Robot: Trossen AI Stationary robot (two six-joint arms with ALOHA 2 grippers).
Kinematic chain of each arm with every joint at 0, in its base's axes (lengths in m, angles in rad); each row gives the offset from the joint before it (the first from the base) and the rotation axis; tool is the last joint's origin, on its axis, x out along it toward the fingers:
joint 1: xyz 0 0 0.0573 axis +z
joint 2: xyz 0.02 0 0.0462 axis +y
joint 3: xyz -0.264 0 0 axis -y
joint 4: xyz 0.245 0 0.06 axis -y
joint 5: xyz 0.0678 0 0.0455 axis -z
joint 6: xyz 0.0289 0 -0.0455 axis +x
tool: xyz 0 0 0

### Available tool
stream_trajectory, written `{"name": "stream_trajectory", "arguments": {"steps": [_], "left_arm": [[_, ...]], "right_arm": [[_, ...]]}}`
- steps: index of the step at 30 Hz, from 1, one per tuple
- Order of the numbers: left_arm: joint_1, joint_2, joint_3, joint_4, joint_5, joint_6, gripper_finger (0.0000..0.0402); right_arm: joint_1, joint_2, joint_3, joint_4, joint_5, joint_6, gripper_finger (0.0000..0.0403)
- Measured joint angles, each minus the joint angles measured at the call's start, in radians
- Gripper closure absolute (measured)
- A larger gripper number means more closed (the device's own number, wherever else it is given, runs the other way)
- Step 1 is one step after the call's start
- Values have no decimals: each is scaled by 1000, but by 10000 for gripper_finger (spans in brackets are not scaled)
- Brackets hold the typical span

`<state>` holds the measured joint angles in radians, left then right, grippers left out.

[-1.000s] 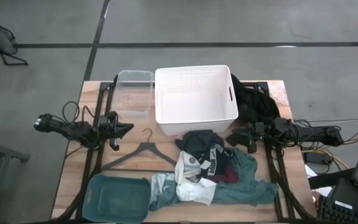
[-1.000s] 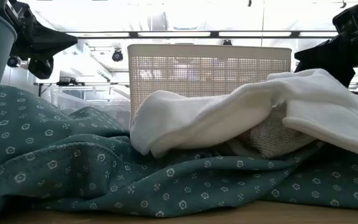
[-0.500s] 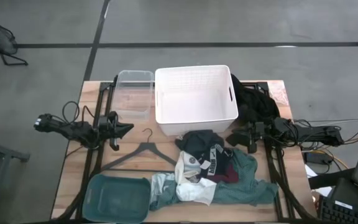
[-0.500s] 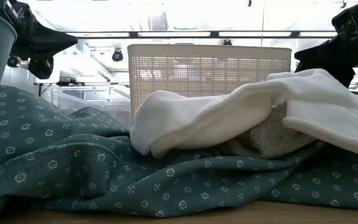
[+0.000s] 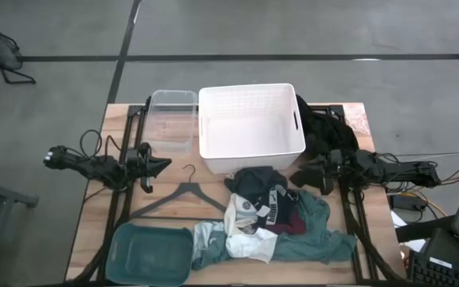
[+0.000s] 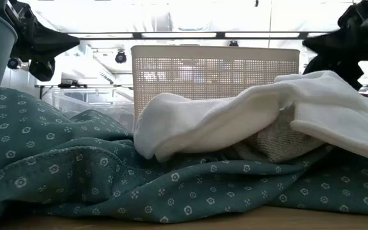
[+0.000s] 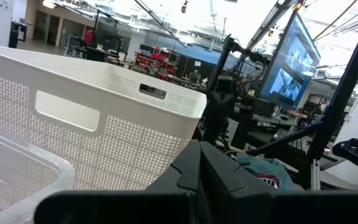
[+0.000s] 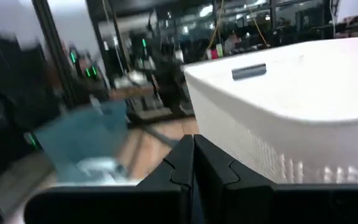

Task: Pick & Place Cloths
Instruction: Put the black t-shirt into the white bin

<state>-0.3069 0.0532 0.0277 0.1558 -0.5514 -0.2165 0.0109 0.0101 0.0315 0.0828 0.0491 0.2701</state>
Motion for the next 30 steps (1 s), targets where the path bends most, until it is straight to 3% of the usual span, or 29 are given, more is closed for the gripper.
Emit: {"name": "stream_trajectory", "arguments": {"steps": [5,8,13,17,22,24,30], "left_arm": [[0,0,0,0,0,0,392],[0,0,0,0,0,0,392],[0,0,0,0,0,0,392],[0,0,0,0,0,0,392],[0,0,0,0,0,0,392],[0,0,0,0,0,0,392],[0,0,0,0,0,0,392]], "right_arm": [[0,0,6,132,-154,131,394],[0,0,69,122,-208,201,394],[0,25,212,-111,-184,291,394],[-2,71,282,-234,-96,574,394],[-4,169,396,-727,-86,816,394],[-2,201,431,-840,-94,895,394],[-2,312,541,-849,-150,979,394]]}}
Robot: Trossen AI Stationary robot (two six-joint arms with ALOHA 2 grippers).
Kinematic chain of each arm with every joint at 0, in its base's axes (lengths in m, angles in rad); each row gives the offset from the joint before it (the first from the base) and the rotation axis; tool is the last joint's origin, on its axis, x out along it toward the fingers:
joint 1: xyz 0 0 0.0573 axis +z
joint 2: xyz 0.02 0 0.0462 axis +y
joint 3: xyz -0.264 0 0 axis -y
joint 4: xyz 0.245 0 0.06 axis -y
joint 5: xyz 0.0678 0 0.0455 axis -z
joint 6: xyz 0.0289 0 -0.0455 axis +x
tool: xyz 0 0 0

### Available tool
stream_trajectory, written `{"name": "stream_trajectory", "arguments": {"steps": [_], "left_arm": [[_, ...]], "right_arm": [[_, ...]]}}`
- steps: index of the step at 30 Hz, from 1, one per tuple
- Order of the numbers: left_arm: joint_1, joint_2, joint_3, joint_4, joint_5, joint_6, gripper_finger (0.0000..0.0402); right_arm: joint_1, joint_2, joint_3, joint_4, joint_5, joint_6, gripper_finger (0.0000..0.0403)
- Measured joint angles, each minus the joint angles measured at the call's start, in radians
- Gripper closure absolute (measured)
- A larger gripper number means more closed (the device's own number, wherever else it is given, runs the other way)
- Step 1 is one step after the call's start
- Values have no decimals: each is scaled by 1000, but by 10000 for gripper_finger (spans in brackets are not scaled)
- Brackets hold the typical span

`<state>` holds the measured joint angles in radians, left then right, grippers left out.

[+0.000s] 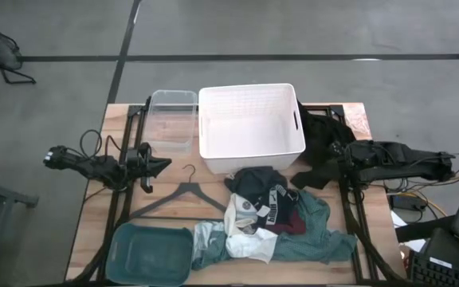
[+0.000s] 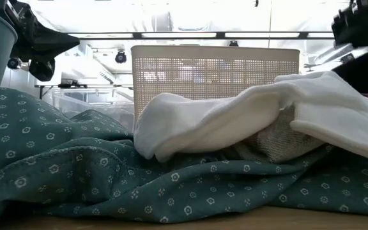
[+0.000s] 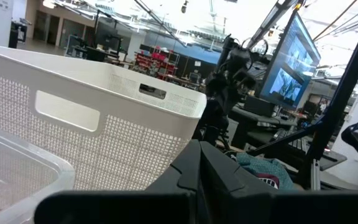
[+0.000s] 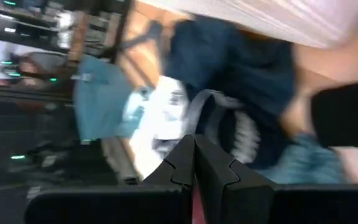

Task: Pick & Place Cloths
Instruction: Put the black t-shirt into the white bin

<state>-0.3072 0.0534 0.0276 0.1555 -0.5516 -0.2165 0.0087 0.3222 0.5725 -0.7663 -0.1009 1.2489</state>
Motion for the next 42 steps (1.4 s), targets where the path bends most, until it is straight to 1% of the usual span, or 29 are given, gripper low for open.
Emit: {"name": "stream_trajectory", "arguments": {"steps": [2,5,7,9,13,16,19,21,23,24,26,27,29,30,31,32,34,35,37,38,40,42], "left_arm": [[0,0,0,0,0,0,392],[0,0,0,0,0,0,392],[0,0,0,0,0,0,392],[0,0,0,0,0,0,392],[0,0,0,0,0,0,392],[0,0,0,0,0,0,392],[0,0,0,0,0,0,392],[0,0,0,0,0,0,392],[0,0,0,0,0,0,392],[0,0,0,0,0,0,392],[0,0,0,0,0,0,392],[0,0,0,0,0,0,392],[0,0,0,0,0,0,392],[0,0,0,0,0,0,392],[0,0,0,0,0,0,392],[0,0,0,0,0,0,392],[0,0,0,0,0,0,392],[0,0,0,0,0,0,392],[0,0,0,0,0,0,392],[0,0,0,0,0,0,392],[0,0,0,0,0,0,392],[0,0,0,0,0,0,392]], "right_arm": [[0,40,56,40,-41,-14,394],[0,103,148,128,-139,-86,394],[0,146,215,120,-195,-131,394],[0,185,292,79,-205,-171,394],[-2,274,460,7,-71,-319,394],[-3,348,599,18,-34,-481,394],[-1,419,719,5,19,-676,394],[-1,464,775,-34,76,-782,394],[-2,508,812,-82,138,-854,394],[-2,527,818,-108,179,-866,394],[-2,558,810,-185,261,-827,394],[-4,574,801,-226,283,-769,394],[-22,601,784,-333,302,-590,394],[-33,612,774,-394,287,-504,394],[-44,621,764,-451,245,-435,394],[-54,626,752,-497,179,-386,394],[-65,631,717,-581,5,-335,394],[-63,631,697,-605,-72,-327,394],[-52,627,647,-596,-208,-300,394],[-46,626,622,-590,-251,-270,394],[-39,634,572,-593,-292,-192,394],[-40,645,523,-592,-340,-167,394]]}}
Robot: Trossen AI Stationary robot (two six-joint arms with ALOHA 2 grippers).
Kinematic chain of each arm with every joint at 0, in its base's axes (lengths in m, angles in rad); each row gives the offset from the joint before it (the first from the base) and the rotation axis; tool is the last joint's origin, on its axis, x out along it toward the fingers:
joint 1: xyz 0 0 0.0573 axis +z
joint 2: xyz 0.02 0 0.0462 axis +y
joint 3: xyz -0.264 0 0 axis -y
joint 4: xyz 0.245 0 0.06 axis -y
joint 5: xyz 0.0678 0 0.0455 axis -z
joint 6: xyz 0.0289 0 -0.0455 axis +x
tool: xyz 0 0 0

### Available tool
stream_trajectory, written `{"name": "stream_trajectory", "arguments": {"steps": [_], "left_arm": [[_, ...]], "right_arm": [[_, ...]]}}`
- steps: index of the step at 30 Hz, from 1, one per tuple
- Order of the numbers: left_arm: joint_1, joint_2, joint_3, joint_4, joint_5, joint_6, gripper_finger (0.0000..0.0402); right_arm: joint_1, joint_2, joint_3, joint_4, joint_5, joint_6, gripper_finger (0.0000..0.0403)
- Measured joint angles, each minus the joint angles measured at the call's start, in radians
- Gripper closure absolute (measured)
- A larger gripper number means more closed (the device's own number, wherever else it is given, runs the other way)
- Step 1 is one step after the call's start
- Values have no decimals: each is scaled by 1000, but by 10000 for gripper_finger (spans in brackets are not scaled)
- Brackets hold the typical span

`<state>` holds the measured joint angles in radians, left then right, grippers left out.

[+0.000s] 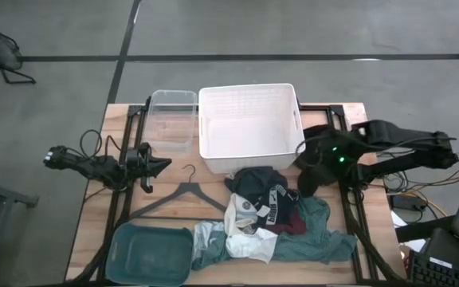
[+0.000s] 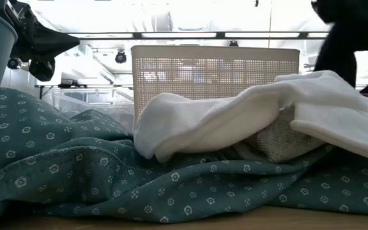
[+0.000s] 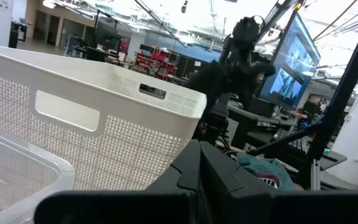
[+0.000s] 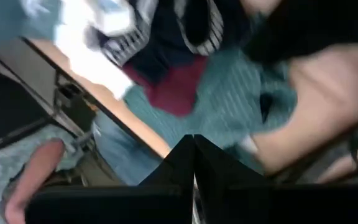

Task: Pick & Place Cloths
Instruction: Put the black t-shirt into the white bin

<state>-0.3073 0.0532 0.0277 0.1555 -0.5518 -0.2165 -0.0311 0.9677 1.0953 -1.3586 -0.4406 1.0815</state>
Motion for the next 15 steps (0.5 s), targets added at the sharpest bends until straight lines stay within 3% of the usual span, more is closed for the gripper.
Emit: {"name": "stream_trajectory", "arguments": {"steps": [7,12,15], "left_arm": [[0,0,0,0,0,0,392],[0,0,0,1,0,0,392],[0,0,0,0,0,0,392]], "right_arm": [[-2,67,-103,-212,-192,65,394],[-2,105,-86,-205,-274,62,394],[-12,125,-9,-173,-300,-56,394]]}}
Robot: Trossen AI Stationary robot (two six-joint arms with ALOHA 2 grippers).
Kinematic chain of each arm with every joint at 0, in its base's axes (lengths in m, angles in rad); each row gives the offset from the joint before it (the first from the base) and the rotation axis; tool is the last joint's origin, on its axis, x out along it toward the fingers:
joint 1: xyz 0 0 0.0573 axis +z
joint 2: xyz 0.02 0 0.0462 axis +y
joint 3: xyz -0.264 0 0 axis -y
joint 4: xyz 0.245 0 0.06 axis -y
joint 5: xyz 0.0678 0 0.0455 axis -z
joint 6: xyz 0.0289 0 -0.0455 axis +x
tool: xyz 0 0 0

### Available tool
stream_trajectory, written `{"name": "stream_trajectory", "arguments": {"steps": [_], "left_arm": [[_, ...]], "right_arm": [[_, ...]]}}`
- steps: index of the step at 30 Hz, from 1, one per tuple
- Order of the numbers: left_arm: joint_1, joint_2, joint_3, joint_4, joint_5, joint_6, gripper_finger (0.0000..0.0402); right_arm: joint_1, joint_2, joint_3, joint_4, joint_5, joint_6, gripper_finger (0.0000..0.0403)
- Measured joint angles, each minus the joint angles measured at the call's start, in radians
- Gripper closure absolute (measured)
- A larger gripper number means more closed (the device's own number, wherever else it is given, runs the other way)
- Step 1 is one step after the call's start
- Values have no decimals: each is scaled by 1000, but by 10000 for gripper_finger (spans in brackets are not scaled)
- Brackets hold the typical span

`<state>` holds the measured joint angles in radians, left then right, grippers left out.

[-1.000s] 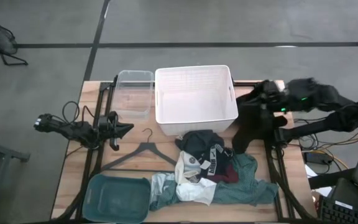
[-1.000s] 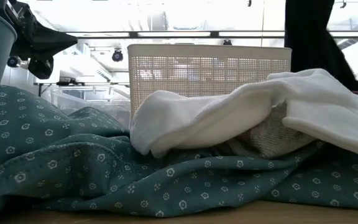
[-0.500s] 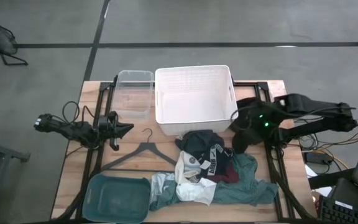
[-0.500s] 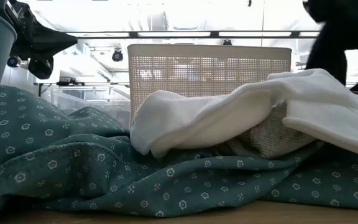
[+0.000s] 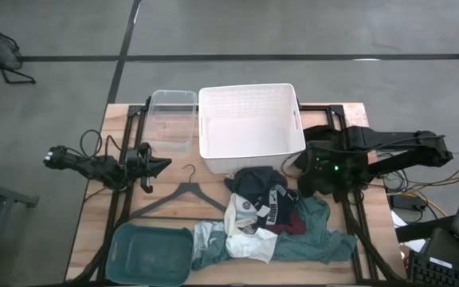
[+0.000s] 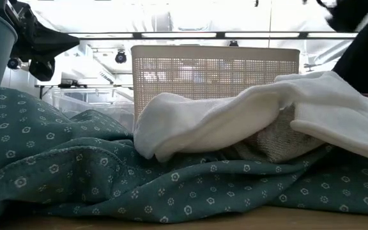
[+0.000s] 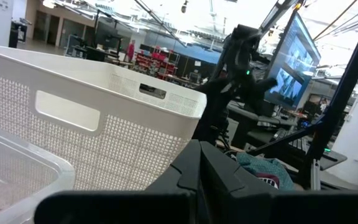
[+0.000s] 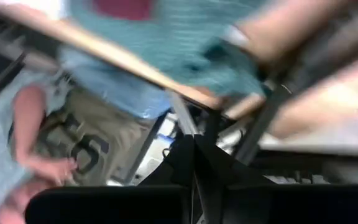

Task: Pick & Place Cloths
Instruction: Put the black t-shirt into the white bin

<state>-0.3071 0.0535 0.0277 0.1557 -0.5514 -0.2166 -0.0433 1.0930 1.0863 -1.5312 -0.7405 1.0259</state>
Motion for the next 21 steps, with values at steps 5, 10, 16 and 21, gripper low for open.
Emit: {"name": "stream_trajectory", "arguments": {"steps": [5,10,16,21], "left_arm": [[0,0,0,0,0,0,392],[0,1,0,-2,0,0,392],[0,2,0,-18,-2,0,392],[0,2,0,-18,-8,0,392]], "right_arm": [[-45,16,157,-30,448,-268,394],[-95,-2,196,41,415,-170,394],[-16,-38,106,547,4,-89,394],[-49,-46,127,605,18,-261,394]]}}
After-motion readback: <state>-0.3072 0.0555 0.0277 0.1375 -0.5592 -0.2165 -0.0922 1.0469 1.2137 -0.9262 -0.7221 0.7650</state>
